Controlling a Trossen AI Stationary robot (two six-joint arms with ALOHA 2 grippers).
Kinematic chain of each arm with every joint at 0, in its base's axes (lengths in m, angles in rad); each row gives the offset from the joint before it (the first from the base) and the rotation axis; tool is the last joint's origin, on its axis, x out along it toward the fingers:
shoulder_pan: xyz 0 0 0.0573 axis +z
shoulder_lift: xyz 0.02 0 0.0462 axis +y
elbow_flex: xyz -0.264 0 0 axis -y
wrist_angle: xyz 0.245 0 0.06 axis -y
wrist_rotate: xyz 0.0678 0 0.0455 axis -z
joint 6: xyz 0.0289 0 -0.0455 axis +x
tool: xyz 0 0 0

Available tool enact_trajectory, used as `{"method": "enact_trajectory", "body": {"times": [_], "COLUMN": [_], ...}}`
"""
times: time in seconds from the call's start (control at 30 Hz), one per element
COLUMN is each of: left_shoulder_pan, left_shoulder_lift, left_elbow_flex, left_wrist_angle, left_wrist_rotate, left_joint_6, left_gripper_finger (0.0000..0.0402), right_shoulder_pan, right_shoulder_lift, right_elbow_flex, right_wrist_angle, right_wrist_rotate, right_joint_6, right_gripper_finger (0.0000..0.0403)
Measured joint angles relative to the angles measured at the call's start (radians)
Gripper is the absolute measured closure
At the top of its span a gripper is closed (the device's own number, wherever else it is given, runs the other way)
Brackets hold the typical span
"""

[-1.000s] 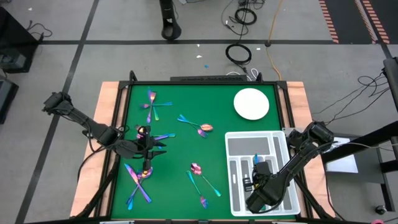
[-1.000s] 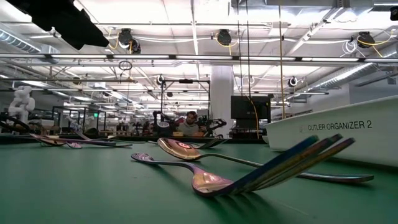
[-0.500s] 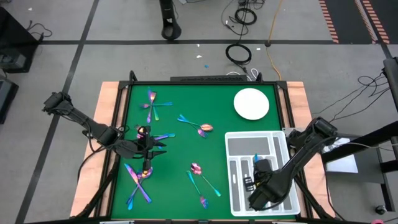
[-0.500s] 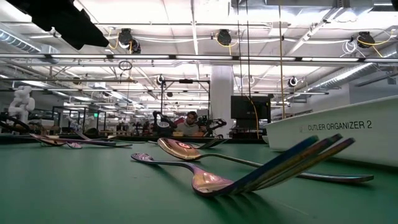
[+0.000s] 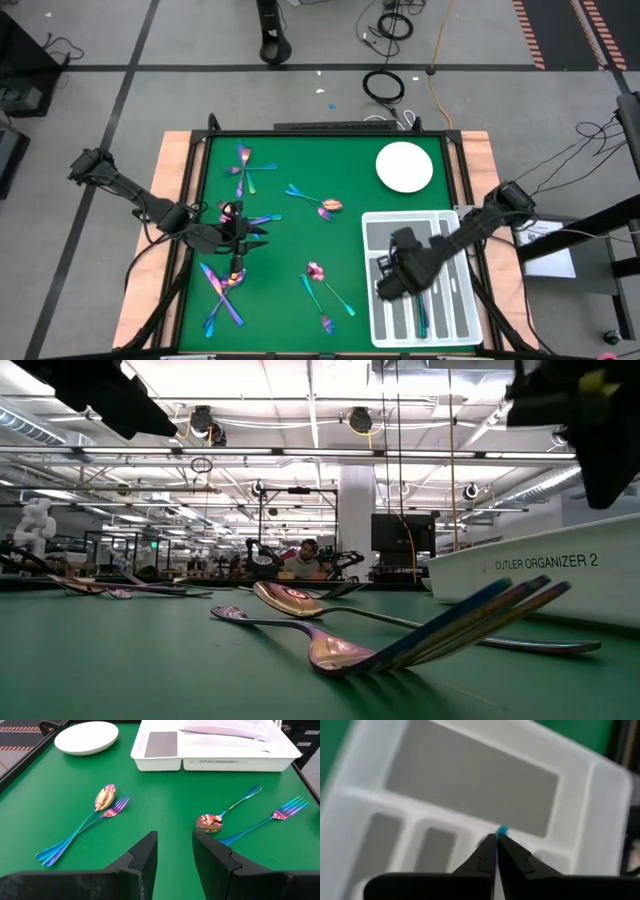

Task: Sort silverware
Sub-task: Put the bottom right knife into the utensil organizer

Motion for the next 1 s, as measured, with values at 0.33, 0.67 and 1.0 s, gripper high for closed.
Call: {"method": "enact_trajectory", "body": {"times": [0.33, 0.67, 1.0], "left_shoulder_pan": [0.000, 0.000, 0.000], "left_shoulder_lift": [0.000, 0.000, 0.000], "left_elbow_flex": [0.000, 0.000, 0.000], "left_wrist_angle": [-0.004, -0.005, -0.010], "left_wrist_rotate": [0.005, 0.004, 0.005], "left_joint_6": [-0.001, -0.001, -0.001], "left_gripper_finger": [0.0277, 0.0277, 0.0277], "right_shoulder_pan": [-0.130, -0.158, -0.124], "right_shoulder_lift": [0.000, 0.000, 0.000], "right_elbow_flex": [-0.137, -0.164, -0.164], "right_wrist_angle": [0.106, 0.142, 0.163], "right_wrist_rotate": [-0.040, -0.103, -0.158], "right_joint_6": [-0.177, -0.235, -0.211], "right_gripper_finger": [0.0402, 0.0403, 0.0403]}}
